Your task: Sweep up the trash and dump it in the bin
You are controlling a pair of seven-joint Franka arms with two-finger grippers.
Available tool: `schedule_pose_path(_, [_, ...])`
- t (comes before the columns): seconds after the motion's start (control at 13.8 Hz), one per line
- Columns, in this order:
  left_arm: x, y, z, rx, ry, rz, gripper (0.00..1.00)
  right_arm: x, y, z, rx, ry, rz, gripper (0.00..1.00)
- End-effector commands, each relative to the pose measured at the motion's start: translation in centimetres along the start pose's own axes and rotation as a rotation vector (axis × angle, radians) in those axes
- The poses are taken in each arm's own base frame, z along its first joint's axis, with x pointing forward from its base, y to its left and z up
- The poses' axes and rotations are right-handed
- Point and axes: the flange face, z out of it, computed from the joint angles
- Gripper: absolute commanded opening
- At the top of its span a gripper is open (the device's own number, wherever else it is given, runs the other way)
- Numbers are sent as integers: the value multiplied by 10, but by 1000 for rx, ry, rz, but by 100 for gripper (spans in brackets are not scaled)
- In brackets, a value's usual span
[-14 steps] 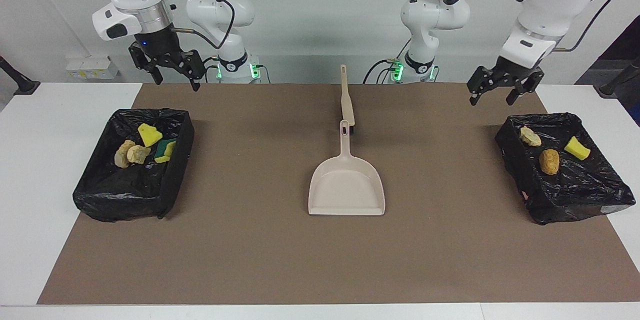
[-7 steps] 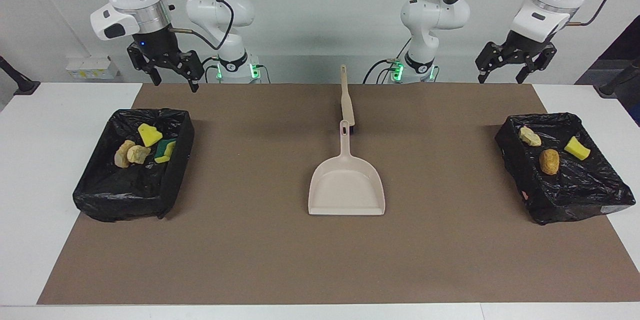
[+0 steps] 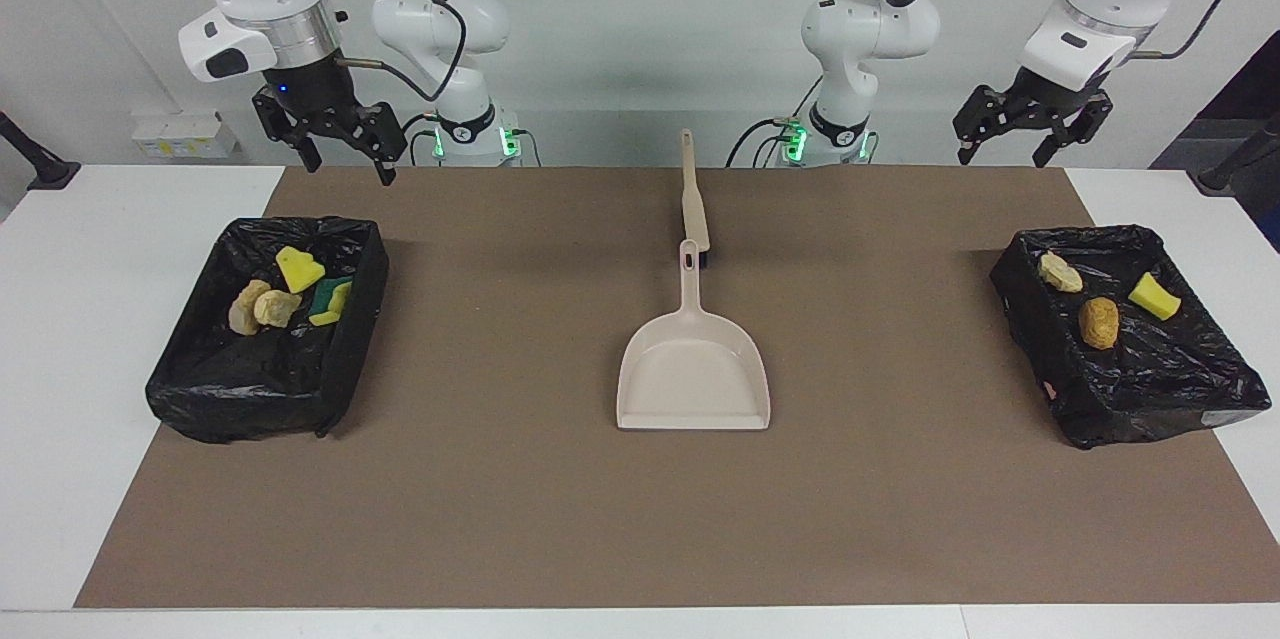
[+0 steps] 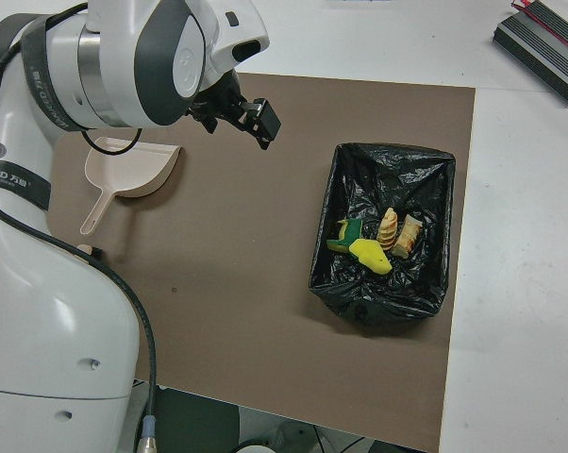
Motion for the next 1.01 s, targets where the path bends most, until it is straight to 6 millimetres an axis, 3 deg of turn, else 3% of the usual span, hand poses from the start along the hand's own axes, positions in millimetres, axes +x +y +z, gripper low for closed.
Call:
schedule_pose_path(0.0, [-1, -1, -3, 16, 39, 4, 100, 4, 4, -1, 18, 15, 0, 100])
schedule_pose_path(0.58, [-2, -15, -3, 16, 41, -25, 100, 5, 10, 2, 2, -12, -2, 100])
schedule_pose_path(0.94, [0, -9, -1, 16, 40, -24, 100, 6, 9, 2, 10, -6, -2, 100])
